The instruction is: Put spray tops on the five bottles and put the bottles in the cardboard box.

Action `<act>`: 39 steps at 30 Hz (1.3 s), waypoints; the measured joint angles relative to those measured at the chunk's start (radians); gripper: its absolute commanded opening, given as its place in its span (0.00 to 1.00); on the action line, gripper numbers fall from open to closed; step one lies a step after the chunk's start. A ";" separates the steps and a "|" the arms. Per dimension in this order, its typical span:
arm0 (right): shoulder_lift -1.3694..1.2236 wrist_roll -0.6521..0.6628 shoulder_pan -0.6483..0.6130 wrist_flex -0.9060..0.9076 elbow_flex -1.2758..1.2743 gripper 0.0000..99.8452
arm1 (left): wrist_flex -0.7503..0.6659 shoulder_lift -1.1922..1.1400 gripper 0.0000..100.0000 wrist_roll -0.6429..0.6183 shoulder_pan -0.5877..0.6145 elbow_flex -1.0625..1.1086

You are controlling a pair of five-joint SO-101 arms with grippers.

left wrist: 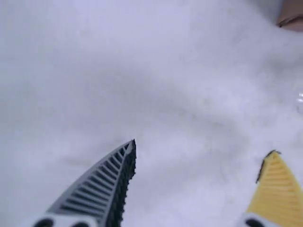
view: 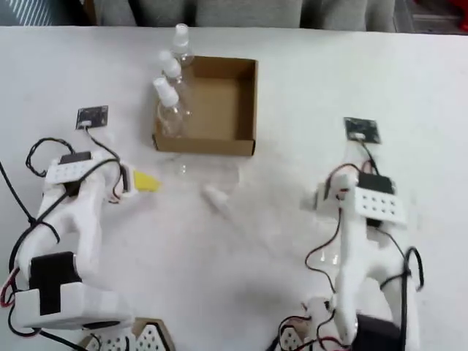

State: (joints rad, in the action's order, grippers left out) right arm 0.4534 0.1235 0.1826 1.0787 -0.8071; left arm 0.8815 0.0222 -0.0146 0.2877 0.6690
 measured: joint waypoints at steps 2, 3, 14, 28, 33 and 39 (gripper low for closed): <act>0.058 0.032 0.089 -0.023 -0.046 0.02 | 0.023 0.037 0.40 -0.002 -0.026 0.000; 0.081 0.046 0.140 -0.031 -0.060 0.02 | 0.040 0.066 0.40 -0.003 -0.041 0.000; 0.143 0.308 0.557 -0.035 -0.071 0.02 | 0.206 0.405 0.40 -0.281 -0.474 0.000; 0.143 0.411 0.689 -0.038 -0.046 0.02 | -0.511 0.224 0.40 -0.663 -1.135 0.181; 0.143 0.413 0.689 -0.038 -0.046 0.02 | -0.603 -0.018 0.40 -0.786 -1.157 0.084; 0.143 0.413 0.689 -0.038 -0.046 0.02 | -0.609 -0.167 0.40 -0.901 -1.157 -0.041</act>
State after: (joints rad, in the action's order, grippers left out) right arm 0.5961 0.5363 0.8715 1.0403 -0.8531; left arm 0.2723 -0.1450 -0.9152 -0.8692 0.6276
